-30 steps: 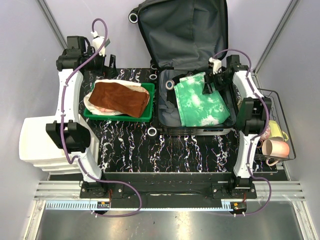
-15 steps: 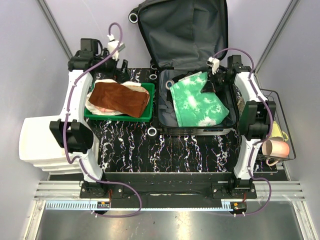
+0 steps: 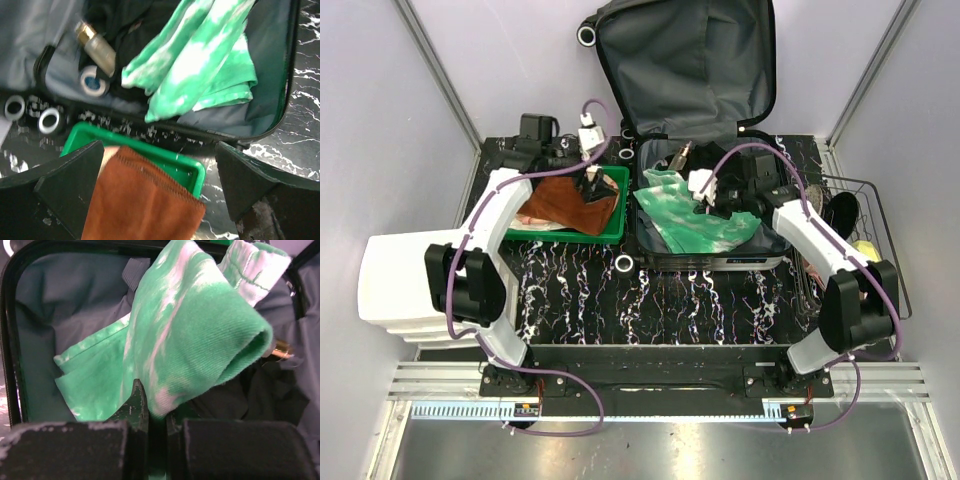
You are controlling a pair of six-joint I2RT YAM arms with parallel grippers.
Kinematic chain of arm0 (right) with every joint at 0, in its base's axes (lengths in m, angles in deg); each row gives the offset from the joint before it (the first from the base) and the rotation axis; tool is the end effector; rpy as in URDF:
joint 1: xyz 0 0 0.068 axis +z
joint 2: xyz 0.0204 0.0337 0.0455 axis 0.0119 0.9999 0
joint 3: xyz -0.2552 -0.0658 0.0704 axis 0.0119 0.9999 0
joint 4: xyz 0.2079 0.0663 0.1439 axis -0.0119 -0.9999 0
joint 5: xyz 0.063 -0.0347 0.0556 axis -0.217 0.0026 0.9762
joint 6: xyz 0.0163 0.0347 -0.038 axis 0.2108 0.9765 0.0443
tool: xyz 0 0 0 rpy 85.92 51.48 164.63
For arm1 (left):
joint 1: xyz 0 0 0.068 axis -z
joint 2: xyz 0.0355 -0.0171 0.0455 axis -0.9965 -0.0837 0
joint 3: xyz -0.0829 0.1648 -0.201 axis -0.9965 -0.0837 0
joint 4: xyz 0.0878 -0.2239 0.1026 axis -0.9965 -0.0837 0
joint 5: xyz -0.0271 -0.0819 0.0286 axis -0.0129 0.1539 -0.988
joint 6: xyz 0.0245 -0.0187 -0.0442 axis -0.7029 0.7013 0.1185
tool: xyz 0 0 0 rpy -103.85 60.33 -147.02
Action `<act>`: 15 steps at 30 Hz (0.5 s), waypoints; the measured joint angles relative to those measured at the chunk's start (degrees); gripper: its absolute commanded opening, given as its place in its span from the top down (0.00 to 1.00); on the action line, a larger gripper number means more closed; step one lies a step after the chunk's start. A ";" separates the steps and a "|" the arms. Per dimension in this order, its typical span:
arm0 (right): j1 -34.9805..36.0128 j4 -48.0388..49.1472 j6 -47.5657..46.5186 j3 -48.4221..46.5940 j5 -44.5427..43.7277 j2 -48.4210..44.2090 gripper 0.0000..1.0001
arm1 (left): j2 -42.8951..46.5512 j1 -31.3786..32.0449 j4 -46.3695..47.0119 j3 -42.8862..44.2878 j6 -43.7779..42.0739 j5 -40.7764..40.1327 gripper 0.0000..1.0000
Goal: Open, take out, and arrange the luggage
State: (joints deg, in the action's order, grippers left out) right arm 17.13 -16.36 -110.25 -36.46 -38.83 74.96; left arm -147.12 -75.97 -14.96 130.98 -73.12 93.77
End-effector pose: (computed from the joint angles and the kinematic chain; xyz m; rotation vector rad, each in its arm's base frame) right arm 0.3280 0.1204 0.2928 -1.5640 1.4598 0.3610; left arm 0.3678 -0.0888 0.3487 1.2302 1.6230 -0.7407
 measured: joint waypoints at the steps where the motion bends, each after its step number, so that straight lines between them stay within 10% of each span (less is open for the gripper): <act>1: 0.20 1.27 -2.32 2.14 0.13 -1.36 1.00 | -0.02 1.36 1.01 -0.33 -2.01 0.55 0.01; 15: 1.18 7.54 -16.02 9.66 -0.35 -5.55 1.00 | -4.46 18.56 11.30 -0.39 -15.58 1.60 0.06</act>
State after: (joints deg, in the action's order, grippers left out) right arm 18.31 -8.82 -126.28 -26.80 -39.18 69.41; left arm -151.58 -57.41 -3.66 130.59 -88.70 95.36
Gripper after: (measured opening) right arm 0.089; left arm 0.988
